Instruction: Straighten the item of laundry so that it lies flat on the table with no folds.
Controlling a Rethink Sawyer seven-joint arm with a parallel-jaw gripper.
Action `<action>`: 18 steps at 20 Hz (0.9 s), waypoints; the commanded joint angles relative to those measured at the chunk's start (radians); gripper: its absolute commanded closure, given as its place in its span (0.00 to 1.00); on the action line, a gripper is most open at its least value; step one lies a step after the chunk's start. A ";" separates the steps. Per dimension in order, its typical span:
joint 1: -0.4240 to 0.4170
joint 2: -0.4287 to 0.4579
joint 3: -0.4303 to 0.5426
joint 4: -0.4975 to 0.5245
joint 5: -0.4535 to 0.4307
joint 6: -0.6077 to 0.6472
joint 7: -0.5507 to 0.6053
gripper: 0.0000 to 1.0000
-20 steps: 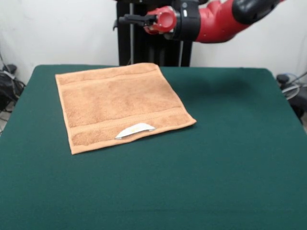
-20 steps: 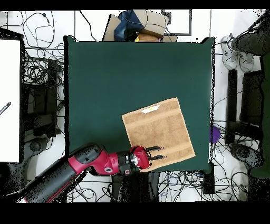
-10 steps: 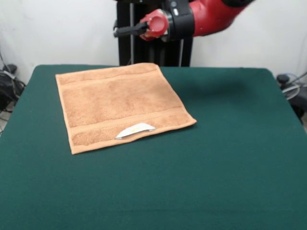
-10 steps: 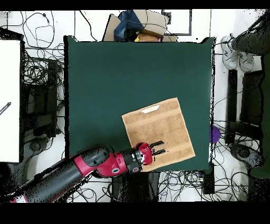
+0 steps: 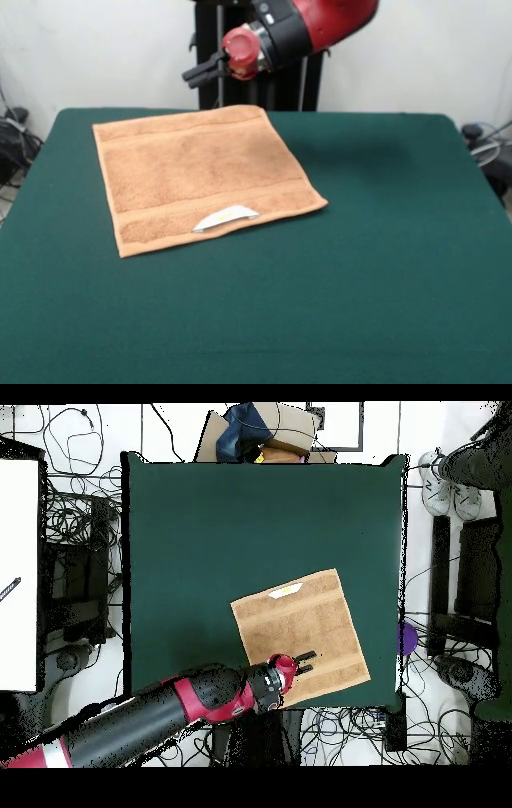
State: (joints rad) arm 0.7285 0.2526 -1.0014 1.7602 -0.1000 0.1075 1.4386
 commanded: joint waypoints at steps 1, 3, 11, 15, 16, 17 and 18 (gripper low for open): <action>-0.080 -0.208 0.271 0.015 0.119 0.028 0.268 0.00; -0.158 -0.337 0.344 0.073 0.097 -0.020 0.253 0.00; -0.517 -0.747 0.652 0.310 0.042 -0.318 0.369 0.00; -0.639 -0.872 0.753 0.388 0.034 -0.349 0.411 0.00; -0.642 -0.840 0.775 0.368 0.059 -0.359 0.420 0.00; -0.635 -0.854 0.770 0.365 0.076 -0.322 0.409 0.00; -0.653 -0.884 0.775 0.376 0.078 -0.300 0.403 0.00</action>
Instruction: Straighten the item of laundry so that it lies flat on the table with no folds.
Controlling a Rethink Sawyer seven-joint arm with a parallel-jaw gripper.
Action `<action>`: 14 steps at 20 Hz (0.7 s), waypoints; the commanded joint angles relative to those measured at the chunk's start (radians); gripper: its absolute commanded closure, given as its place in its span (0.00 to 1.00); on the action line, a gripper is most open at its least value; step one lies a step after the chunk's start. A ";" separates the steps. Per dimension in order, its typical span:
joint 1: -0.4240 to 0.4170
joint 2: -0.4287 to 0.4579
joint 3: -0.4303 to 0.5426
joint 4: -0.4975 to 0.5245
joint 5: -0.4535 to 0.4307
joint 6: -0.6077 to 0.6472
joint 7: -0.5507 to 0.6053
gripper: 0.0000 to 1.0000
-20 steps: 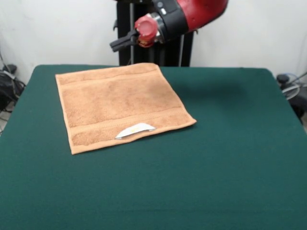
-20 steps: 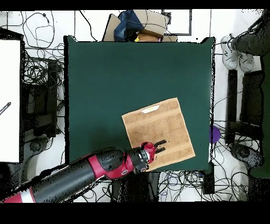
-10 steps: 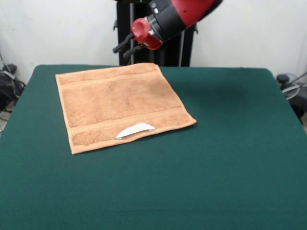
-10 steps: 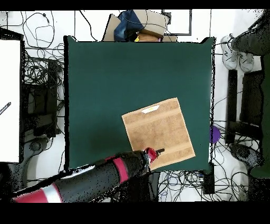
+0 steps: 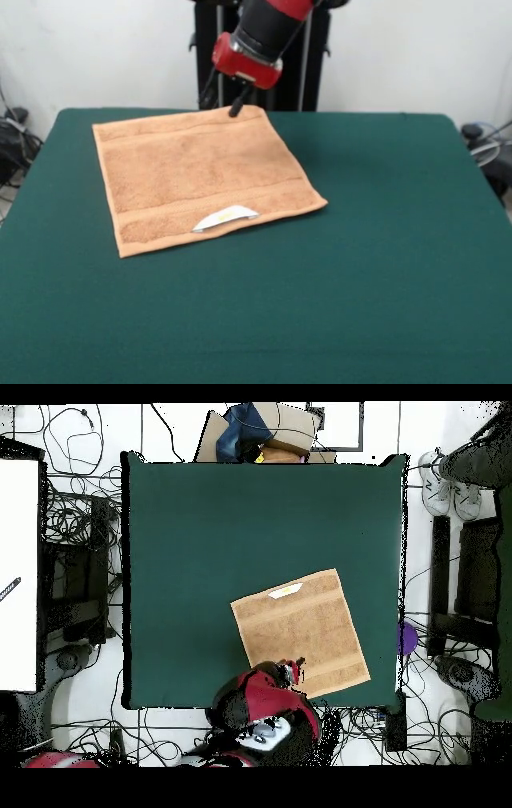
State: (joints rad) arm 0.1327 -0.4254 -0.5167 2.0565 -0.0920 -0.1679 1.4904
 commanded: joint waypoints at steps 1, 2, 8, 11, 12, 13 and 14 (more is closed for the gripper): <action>-0.050 -0.224 0.283 0.083 0.086 -0.001 0.348 0.00; -0.043 -0.242 0.276 0.086 0.103 0.023 0.346 0.00; 0.021 -0.343 0.208 0.091 0.202 0.148 0.353 0.00; 0.045 -0.300 0.178 0.086 0.250 0.101 0.370 0.00; 0.051 -0.275 0.167 0.091 0.263 0.080 0.376 0.00; 0.052 -0.247 0.158 0.086 0.272 0.069 0.370 0.00; 0.052 -0.226 0.155 0.091 0.277 0.038 0.371 0.00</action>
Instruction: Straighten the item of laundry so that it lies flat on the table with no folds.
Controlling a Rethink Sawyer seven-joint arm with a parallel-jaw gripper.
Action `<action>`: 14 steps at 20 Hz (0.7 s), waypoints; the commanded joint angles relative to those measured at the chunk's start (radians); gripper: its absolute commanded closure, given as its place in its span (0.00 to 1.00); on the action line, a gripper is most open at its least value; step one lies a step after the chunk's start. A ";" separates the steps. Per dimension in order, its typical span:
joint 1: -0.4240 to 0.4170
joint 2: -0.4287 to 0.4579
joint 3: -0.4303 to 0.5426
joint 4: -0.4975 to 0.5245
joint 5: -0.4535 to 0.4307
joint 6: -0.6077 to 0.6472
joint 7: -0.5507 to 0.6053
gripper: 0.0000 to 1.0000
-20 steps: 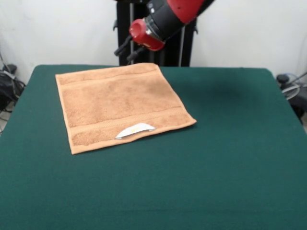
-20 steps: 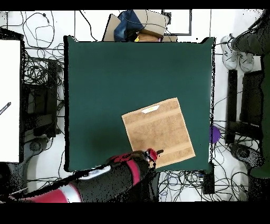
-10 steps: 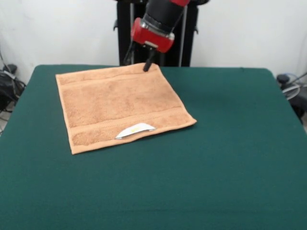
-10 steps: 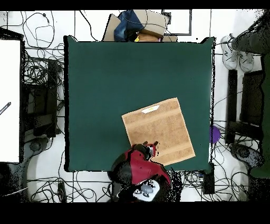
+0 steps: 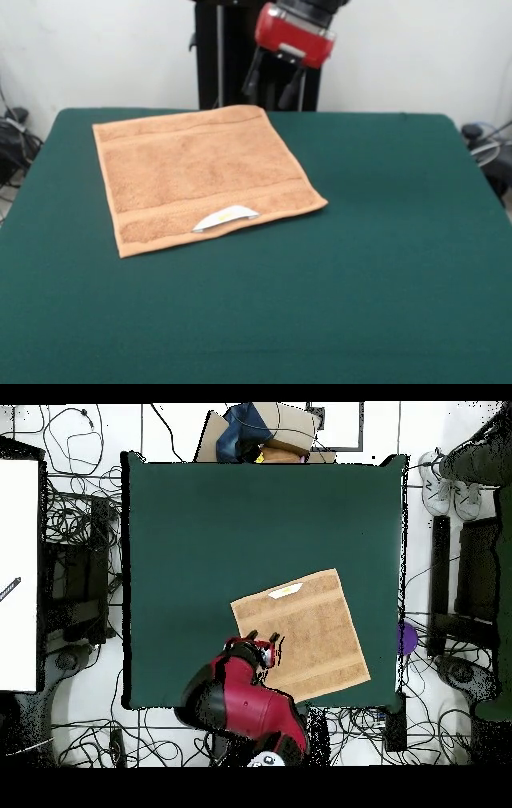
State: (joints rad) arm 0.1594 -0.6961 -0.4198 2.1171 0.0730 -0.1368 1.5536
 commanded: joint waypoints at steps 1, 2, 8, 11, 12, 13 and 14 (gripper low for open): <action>0.021 0.070 0.058 0.025 0.116 -0.017 0.306 0.00; 0.008 0.085 0.070 0.030 0.112 -0.053 0.308 0.00; -0.042 0.142 0.113 0.022 0.113 -0.169 0.327 0.00; -0.046 0.158 0.111 0.017 0.121 -0.181 0.315 0.00; -0.043 0.167 0.110 0.022 0.124 -0.191 0.314 0.00; -0.043 0.170 0.110 0.023 0.125 -0.198 0.310 0.00; -0.041 0.178 0.108 0.024 0.130 -0.205 0.308 0.00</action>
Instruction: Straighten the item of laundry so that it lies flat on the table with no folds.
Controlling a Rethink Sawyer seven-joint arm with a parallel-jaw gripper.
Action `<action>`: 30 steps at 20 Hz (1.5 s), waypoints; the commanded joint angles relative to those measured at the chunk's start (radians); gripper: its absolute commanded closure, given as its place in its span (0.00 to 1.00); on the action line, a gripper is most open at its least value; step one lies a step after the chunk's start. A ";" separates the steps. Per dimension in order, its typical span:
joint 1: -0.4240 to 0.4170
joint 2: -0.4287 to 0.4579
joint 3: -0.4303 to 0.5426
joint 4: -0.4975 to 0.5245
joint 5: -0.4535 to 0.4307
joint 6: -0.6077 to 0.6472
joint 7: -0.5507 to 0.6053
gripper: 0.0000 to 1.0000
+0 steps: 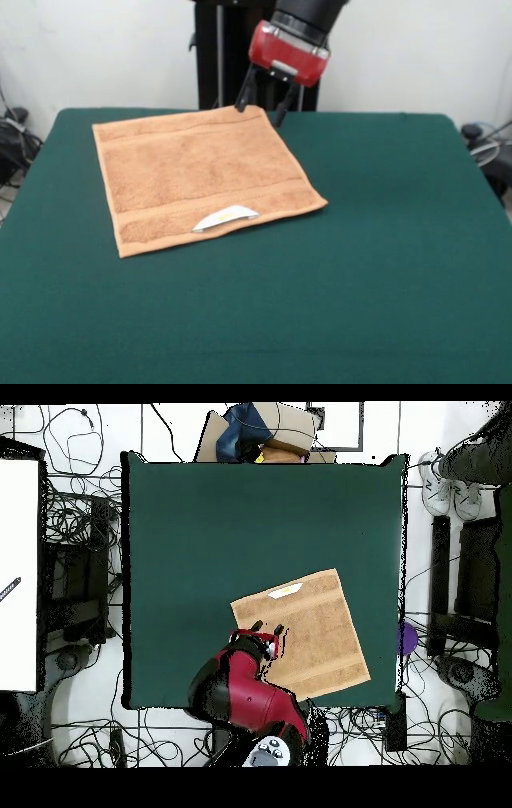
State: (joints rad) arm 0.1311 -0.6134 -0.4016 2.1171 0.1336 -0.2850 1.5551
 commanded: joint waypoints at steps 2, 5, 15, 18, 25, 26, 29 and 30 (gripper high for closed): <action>-0.011 0.117 0.087 0.010 0.085 -0.065 0.299 0.00; -0.012 0.146 0.082 -0.028 0.117 -0.031 0.271 0.00; -0.022 0.071 0.053 -0.111 0.180 0.173 0.189 0.00; -0.012 0.055 0.034 -0.127 0.174 0.213 0.166 0.00; 0.015 -0.003 0.016 -0.138 0.152 0.299 0.167 0.00; 0.033 0.000 0.007 -0.139 0.160 0.304 0.176 0.00; 0.085 0.033 -0.016 -0.154 0.189 0.310 0.204 0.00; 0.098 0.046 -0.020 -0.163 0.200 0.318 0.210 0.00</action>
State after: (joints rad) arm 0.1599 -0.6045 -0.4221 2.0392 0.2581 -0.0739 1.5551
